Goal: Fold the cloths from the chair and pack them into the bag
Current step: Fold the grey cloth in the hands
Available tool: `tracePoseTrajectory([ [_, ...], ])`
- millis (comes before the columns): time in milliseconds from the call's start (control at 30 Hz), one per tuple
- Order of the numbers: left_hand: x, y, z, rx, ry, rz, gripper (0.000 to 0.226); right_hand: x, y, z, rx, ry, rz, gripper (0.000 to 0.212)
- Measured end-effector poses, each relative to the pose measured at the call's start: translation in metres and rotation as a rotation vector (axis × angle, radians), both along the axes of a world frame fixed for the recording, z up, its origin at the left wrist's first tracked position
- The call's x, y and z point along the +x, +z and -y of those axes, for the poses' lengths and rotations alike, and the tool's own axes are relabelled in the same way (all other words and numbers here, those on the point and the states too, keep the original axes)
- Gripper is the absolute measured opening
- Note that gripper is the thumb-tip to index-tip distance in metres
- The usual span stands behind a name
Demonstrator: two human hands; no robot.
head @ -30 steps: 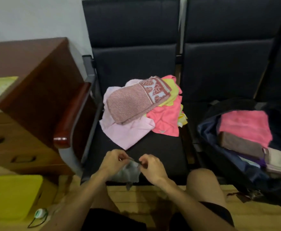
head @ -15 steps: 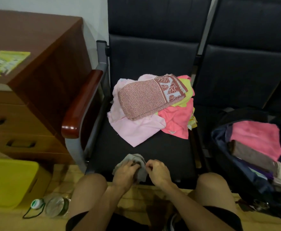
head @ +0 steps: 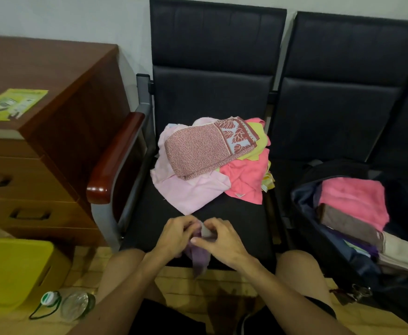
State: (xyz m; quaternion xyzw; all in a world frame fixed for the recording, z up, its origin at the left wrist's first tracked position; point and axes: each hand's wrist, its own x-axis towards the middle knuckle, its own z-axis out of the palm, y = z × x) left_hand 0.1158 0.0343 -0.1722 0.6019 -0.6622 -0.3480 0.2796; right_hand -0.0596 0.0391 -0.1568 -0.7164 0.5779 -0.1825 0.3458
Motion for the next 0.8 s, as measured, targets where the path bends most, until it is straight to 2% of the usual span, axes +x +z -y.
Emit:
tracePoseTrajectory([
  [133, -0.011, 0.065, 0.011, -0.136, -0.089, -0.027, 0.01, -0.013, 0.051, 0.009, -0.183, -0.064, 0.039, 0.008],
  [233, -0.013, 0.116, 0.013, -0.186, -0.191, 0.022, 0.02, -0.032, 0.101, 0.011, -0.236, -0.092, 0.189, 0.008],
  [333, -0.011, 0.155, 0.011, -0.098, -0.317, 0.106, 0.035, -0.053, 0.154, 0.003, -0.28, -0.081, 0.381, 0.014],
  [400, -0.007, 0.173, 0.007, -0.011, -0.346, 0.076, 0.046, -0.068, 0.179, -0.004, -0.295, -0.085, 0.439, 0.013],
  [467, -0.005, 0.19, 0.0, 0.073, -0.346, -0.053, 0.038, -0.082, 0.196, -0.008, -0.291, -0.107, 0.523, 0.008],
  [500, -0.008, 0.199, -0.006, 0.122, -0.35, -0.186, 0.028, -0.089, 0.203, -0.011, -0.287, -0.126, 0.608, 0.011],
  [567, -0.021, 0.212, -0.018, 0.241, -0.336, -0.506, 0.027, -0.094, 0.208, -0.02, -0.185, -0.151, 0.82, 0.02],
  [633, -0.035, 0.214, -0.029, 0.291, -0.241, -0.715, 0.022, -0.094, 0.198, -0.036, 0.109, -0.164, 0.977, 0.038],
  [667, -0.04, 0.211, -0.032, 0.313, -0.186, -0.772, 0.018, -0.092, 0.188, -0.047, 0.25, -0.129, 0.988, 0.042],
  [733, -0.046, 0.202, -0.032, 0.315, -0.107, -0.759, 0.029, -0.089, 0.167, -0.066, 0.407, -0.049, 0.944, 0.034],
  [800, -0.049, 0.185, -0.033, 0.318, -0.055, -0.689, 0.056, -0.091, 0.155, -0.073, 0.422, -0.086, 0.986, 0.029],
])
